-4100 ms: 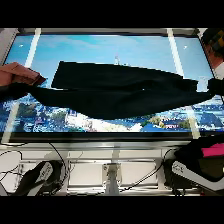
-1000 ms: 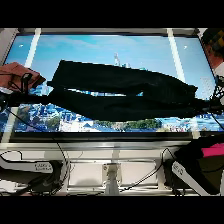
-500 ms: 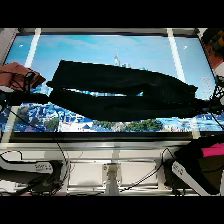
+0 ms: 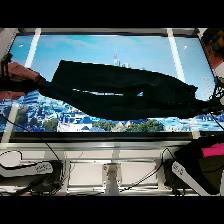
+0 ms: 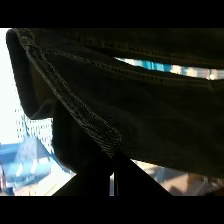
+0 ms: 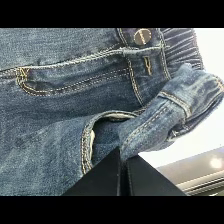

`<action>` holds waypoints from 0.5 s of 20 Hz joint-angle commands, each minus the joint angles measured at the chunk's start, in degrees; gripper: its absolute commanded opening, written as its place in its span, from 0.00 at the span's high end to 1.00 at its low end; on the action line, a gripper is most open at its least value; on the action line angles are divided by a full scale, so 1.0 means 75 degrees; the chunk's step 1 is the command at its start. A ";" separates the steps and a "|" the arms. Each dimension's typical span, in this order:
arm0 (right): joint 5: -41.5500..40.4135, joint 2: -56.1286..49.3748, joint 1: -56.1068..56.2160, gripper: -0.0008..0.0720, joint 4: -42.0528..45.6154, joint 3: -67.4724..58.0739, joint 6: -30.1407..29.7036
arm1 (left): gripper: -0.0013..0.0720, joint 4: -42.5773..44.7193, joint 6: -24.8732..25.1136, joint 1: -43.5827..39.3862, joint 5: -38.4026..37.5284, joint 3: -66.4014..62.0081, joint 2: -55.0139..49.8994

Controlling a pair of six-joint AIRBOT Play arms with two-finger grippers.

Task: Fold the clothes and pants, and hang the long-sleeved shirts on hangers.

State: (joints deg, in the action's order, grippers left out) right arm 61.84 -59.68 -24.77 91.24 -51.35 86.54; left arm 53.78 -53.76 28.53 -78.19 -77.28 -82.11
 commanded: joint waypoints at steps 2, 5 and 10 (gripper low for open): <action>0.0015 0.0006 0.0009 0.94 0.0000 -0.0006 -0.0003 | 0.94 0.1195 -0.1227 0.0044 -0.1411 -0.0321 -0.0085; 0.0006 0.0003 0.0006 0.94 0.0009 -0.0003 -0.0006 | 0.94 0.1515 -0.1859 0.0020 -0.1416 -0.0321 -0.0746; -0.0125 0.0003 0.0009 0.94 0.0006 -0.0003 -0.0006 | 0.94 0.1510 -0.1897 0.0017 -0.1037 -0.0321 -0.2037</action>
State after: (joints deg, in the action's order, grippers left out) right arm 61.67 -59.68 -24.77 91.26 -51.35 86.54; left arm 64.14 -66.50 28.69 -86.91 -79.57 -92.64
